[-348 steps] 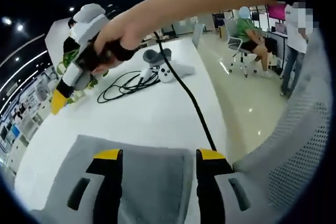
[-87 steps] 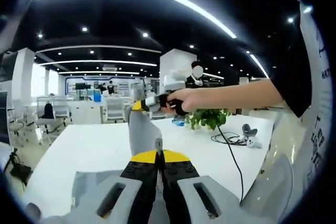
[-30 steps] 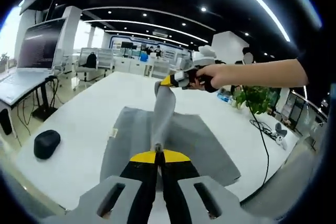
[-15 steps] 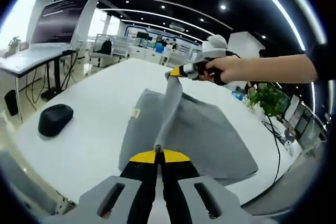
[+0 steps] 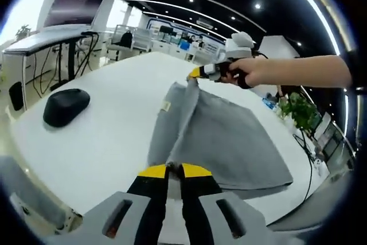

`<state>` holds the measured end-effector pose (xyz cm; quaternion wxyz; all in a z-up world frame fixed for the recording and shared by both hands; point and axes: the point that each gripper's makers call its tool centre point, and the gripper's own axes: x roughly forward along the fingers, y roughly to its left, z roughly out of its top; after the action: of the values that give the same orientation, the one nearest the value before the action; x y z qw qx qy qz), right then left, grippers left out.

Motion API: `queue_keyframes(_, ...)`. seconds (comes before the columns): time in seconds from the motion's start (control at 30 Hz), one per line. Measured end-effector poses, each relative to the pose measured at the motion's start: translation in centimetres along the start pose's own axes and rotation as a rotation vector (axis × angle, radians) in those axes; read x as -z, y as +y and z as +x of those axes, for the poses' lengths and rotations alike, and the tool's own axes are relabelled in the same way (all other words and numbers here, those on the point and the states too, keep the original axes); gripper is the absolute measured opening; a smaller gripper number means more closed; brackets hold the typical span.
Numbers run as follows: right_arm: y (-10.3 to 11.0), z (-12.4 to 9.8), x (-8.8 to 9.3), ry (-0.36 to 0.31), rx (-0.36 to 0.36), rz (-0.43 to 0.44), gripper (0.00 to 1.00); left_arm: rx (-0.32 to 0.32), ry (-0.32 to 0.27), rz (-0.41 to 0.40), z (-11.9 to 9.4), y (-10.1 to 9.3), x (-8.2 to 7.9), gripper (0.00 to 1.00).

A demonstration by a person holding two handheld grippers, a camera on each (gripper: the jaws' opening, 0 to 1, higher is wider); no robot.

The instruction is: Fold the towel on the table until its edges align and the towel forms a compact rectangular stack.

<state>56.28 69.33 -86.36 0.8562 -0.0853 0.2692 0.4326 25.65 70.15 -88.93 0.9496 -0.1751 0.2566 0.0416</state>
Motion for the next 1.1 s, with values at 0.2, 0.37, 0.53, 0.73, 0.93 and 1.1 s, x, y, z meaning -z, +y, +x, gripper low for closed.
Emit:
queue_keyframes(0.2,0.9,0.4,0.4,0.014,-0.038,-0.009,0.09,-0.018,-0.008,-0.012,0.1,1.2,-0.3,0.09)
queue_keyframes(0.37,1.2,0.3,0.6,0.021,-0.043,-0.009,0.09,-0.028,-0.009,-0.008,0.1,1.8,-0.7,0.10)
queue_keyframes(0.53,1.0,0.0,0.5,0.016,-0.042,-0.008,0.10,-0.032,-0.012,-0.001,0.1,2.2,-1.0,0.11)
queue_keyframes(0.73,0.3,-0.2,0.5,0.017,-0.037,-0.003,0.12,-0.043,-0.005,0.015,0.1,2.4,-1.1,0.18)
queue_keyframes(0.93,-0.6,-0.8,1.3,0.050,-0.030,-0.026,0.19,-0.045,0.010,0.043,0.3,2.5,-1.2,0.21)
queue_keyframes(1.1,-1.6,-1.5,2.0,0.067,-0.020,-0.019,0.21,-0.049,0.019,0.072,0.4,2.3,-1.3,0.23)
